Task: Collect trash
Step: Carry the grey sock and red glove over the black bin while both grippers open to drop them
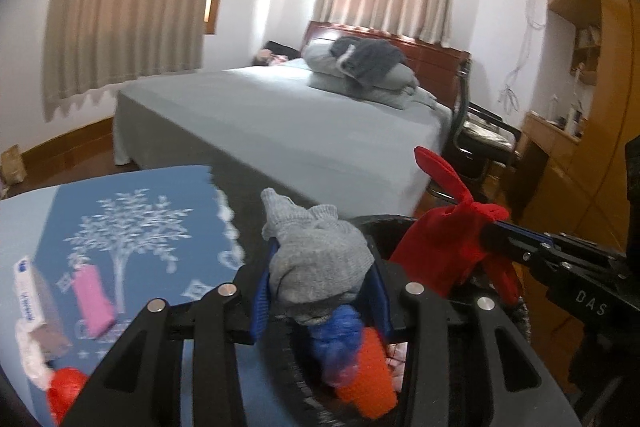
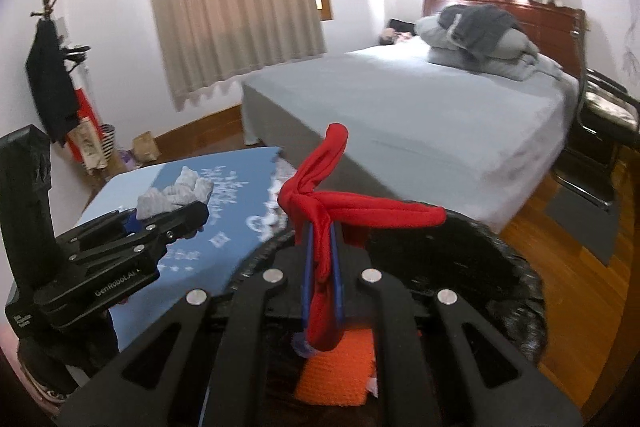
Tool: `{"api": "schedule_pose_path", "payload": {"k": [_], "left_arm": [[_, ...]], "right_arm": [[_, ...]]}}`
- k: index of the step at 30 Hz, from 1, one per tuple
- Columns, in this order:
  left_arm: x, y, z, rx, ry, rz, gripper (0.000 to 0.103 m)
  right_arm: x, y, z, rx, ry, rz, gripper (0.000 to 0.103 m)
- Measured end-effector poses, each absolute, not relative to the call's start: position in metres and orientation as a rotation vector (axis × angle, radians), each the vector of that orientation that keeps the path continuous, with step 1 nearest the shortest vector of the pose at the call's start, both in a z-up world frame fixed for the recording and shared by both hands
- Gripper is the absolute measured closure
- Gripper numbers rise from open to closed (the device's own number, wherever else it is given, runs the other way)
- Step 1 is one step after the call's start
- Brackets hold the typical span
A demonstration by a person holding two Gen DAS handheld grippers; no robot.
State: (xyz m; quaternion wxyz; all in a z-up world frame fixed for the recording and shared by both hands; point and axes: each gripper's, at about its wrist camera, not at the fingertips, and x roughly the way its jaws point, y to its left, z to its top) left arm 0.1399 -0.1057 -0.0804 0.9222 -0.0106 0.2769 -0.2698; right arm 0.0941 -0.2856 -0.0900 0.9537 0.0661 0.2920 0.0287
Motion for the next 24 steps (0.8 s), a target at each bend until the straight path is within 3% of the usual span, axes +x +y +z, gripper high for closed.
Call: {"api": "schedule_pose_path", "payload": {"k": [9,15,17,19,24], "left_arm": [[0.143,-0.152,-0.093,-0.010,0.601,-0.648,0.059],[0.144,-0.156,-0.093,-0.017,0.607,-0.669,0.040],[0.144,-0.150,-0.090,-0.018,0.601,-0.651,0.032],[0.145,-0.141,-0.087,-0.020,0.589,-0.622,0.025],[0.141,-0.110,-0.077,-0.018,0.545,-0.528,0.013]], "right_arm": [[0.079,-0.325,-0.110,0.151,0.630,-0.039,0.091],[0.070,-0.340,-0.121,0.157,0.640,-0.092,0.055],[0.066,-0.341,-0.120,0.159,0.634,-0.109,0.039],[0.063,-0.342,-0.119,0.159,0.619,-0.132,0.011],[0.059,-0.336,-0.114,0.176,0.592,-0.136,0.006]]}}
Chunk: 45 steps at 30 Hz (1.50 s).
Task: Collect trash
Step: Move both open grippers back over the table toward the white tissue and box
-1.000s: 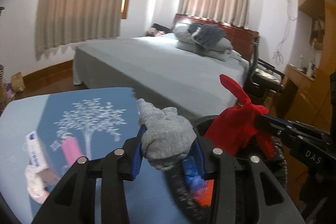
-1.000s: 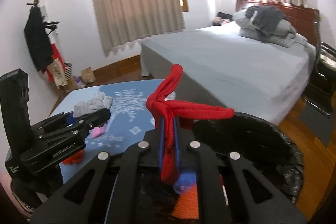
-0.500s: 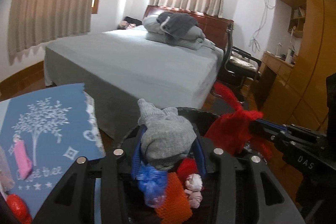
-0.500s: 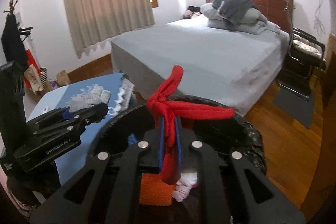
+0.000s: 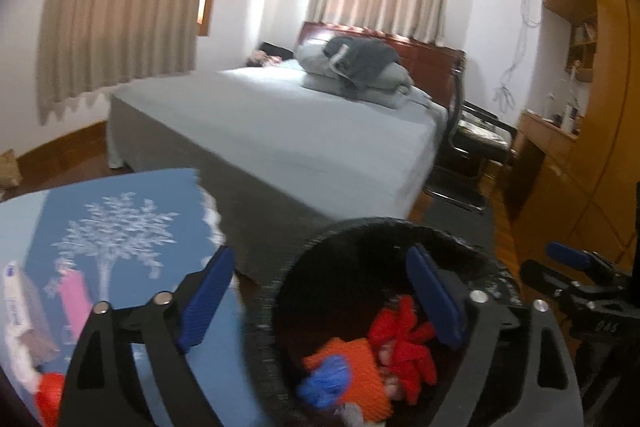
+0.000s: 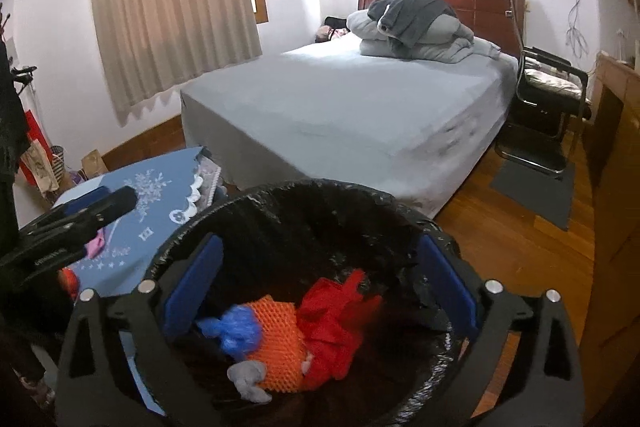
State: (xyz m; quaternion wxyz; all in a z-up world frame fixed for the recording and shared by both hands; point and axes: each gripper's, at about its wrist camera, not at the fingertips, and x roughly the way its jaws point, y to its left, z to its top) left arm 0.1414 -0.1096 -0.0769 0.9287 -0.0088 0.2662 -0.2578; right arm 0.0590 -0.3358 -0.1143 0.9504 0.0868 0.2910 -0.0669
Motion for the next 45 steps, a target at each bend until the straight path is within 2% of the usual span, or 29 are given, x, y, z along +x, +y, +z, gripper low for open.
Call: {"api": "schedule_pose_path", "payload": {"k": [7,27,36,45], "left_arm": [[0.137,-0.060,-0.069,-0.020,0.521,-0.407,0.007],[0.131,0.106,-0.098,-0.030,0.555,-0.013,0.007],[0.136,0.148,-0.132,-0.050,0.635,0.071,0.008],[0.144,0.159,-0.162,-0.074,0.714,0.071,0.010]], "right_arm": [[0.074,-0.309,-0.109,0.174,0.573,-0.083,0.006],[0.140,-0.163,-0.114,0.089,0.594,0.200,0.006],[0.155,-0.119,-0.126,0.057,0.620,0.269,0.006],[0.163,-0.105,-0.137,0.039,0.650,0.285,0.006]]}}
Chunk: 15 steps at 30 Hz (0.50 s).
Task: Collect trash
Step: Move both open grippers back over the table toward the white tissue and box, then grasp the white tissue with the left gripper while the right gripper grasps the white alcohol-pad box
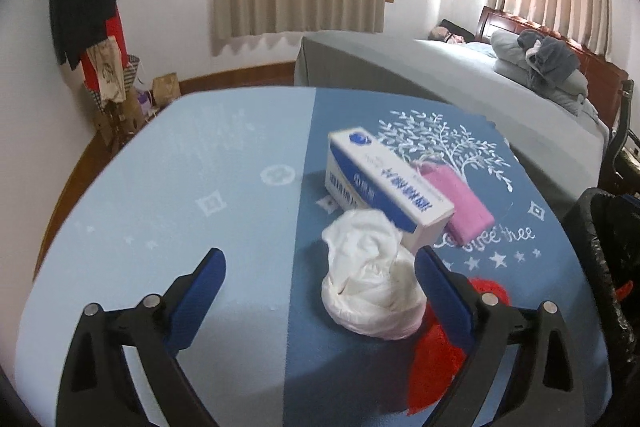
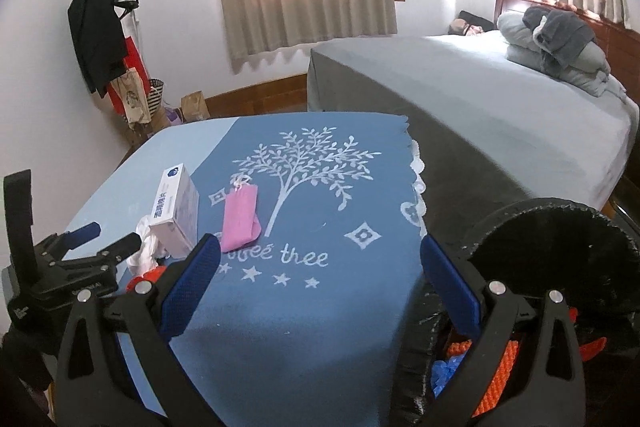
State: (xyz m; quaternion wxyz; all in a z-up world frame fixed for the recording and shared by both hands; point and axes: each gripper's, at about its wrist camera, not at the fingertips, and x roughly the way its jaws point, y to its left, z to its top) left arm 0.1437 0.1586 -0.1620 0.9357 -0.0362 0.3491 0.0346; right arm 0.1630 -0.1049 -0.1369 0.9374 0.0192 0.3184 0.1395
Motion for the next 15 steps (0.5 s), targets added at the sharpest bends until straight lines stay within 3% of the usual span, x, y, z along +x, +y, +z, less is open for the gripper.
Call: {"api": "schedule_pose_path", "payload": {"k": [6,12,15], "left_arm": [[0.150,0.159,-0.167,-0.103,0.740,0.040,0.015],[0.158,0.155,-0.172,-0.133,0.779,-0.036,0.028],[0.160,0.153,-0.173,-0.149,0.792,-0.088,0.046]], "right_arm": [[0.166,-0.098,-0.141,0.032,0.664,0.289,0.006],[0.169,-0.088,-0.149,0.020,0.683,0.302,0.006],[0.170,-0.086,-0.151,0.015,0.691,0.304,0.006]]}}
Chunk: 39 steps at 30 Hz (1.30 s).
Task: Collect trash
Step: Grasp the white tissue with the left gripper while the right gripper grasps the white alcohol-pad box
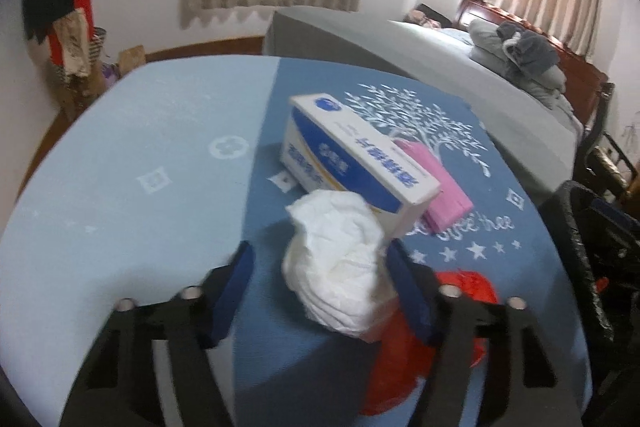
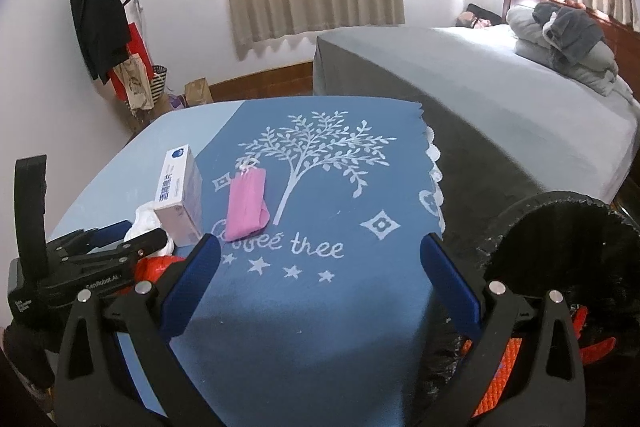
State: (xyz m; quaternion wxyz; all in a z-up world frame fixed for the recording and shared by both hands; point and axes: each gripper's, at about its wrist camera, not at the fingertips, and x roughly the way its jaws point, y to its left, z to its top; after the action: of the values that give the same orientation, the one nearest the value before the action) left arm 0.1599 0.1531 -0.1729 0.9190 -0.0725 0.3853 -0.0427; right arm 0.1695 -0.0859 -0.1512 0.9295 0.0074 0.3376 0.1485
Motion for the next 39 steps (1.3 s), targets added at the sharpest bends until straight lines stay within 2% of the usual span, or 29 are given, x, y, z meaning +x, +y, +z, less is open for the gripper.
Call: {"api": "schedule_pose_path", "payload": {"k": [1,2,7,21,39], "left_arm": [[0.160,0.153,-0.173,-0.153,0.794,-0.102,0.056],[0.160,0.151,-0.173,-0.157,0.796,-0.120,0.060],[0.156,0.151,-0.169,-0.171,0.776,-0.122,0.067],[0.152,0.180,-0.141,-0.141,0.693,0.004,0.068],[0.146,0.221,-0.147,-0.117,0.686,0.108,0.068]], "right_arm": [[0.170,-0.086,-0.152,0.014,0.693,0.304,0.006],[0.170,-0.085,-0.152,0.013,0.695,0.304,0.006],[0.171,-0.084,-0.153,0.012,0.696,0.307,0.006],[0.189,-0.060,-0.143,0.015,0.666,0.346,0.006],[0.210,0.003,-0.142,-0.002,0.673,0.460,0.006]]}}
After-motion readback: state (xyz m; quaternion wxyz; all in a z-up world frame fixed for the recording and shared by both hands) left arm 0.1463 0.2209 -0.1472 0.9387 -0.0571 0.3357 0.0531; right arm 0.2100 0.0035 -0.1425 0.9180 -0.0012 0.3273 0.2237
